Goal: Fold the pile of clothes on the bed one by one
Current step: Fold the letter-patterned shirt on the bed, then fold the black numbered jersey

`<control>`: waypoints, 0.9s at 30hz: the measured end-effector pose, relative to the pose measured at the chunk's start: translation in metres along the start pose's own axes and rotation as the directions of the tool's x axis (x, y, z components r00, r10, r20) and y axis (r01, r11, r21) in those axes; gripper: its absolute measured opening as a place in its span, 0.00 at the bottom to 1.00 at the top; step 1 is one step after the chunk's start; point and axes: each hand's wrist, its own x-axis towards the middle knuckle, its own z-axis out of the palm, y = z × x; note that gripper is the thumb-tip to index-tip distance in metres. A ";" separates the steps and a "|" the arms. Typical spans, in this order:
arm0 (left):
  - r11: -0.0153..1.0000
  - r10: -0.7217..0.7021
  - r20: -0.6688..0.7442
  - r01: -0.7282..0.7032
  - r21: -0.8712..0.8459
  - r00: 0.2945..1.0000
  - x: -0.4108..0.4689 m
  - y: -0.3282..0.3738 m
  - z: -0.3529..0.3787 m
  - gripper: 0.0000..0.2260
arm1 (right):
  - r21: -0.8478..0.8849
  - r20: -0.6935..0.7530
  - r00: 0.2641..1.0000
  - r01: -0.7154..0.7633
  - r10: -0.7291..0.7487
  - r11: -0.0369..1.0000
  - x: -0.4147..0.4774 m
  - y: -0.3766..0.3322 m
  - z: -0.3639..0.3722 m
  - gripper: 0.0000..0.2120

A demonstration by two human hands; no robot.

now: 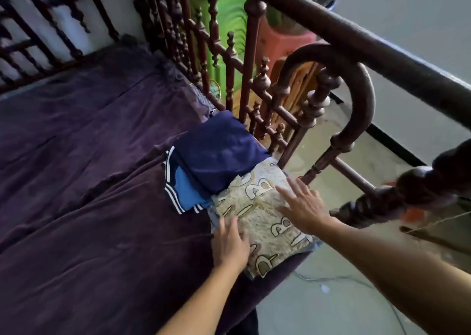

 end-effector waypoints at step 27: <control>0.898 0.078 0.200 -0.156 0.411 0.977 0.020 -0.012 -0.003 0.20 | -0.102 0.181 0.967 0.197 -0.177 0.975 0.023 -0.006 0.034 0.24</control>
